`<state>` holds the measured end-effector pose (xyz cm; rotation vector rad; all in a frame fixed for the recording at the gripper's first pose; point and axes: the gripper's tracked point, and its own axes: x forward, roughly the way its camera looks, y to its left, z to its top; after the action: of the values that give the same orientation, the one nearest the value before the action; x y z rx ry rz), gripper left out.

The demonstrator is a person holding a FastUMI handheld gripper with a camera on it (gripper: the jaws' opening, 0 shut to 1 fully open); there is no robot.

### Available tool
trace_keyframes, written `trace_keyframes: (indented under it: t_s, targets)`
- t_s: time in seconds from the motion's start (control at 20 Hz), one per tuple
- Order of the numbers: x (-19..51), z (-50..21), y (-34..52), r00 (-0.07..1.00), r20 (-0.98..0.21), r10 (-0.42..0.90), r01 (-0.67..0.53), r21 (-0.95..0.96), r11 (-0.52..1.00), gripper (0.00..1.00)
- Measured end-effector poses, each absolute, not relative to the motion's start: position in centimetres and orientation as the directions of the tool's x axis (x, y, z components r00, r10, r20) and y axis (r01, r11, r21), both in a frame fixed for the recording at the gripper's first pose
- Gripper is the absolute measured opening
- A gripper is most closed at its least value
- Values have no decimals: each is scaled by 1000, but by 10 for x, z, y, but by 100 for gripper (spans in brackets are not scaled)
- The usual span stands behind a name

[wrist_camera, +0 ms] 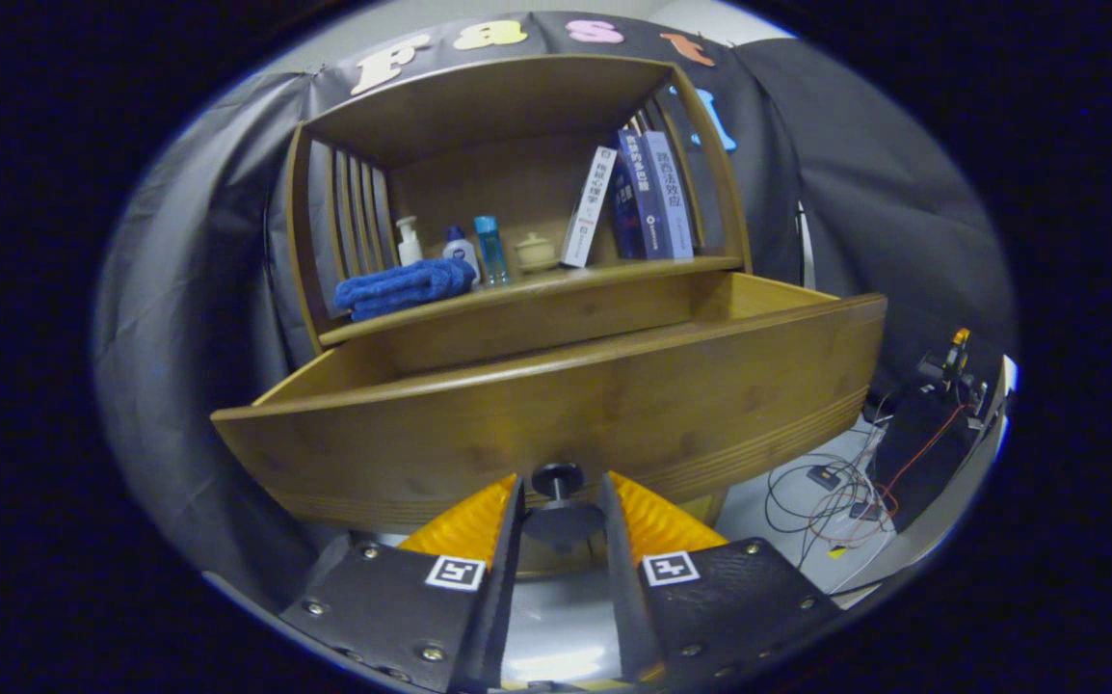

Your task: Pull open the drawer, take out the items inside it, and place them on the countertop above the cabinet.

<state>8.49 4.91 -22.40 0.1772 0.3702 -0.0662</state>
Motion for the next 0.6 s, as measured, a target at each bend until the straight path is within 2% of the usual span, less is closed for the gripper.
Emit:
trace_keyframes:
  t_s: [0.15, 0.45, 0.6]
  targets:
    - [82, -195, 52, 955, -295, -27, 84, 181, 980, 47]
    - [107, -131, 65, 974, -224, -28, 50, 92, 995, 47]
    - [139, -122, 72, 965, -263, -18, 33, 52, 998, 47]
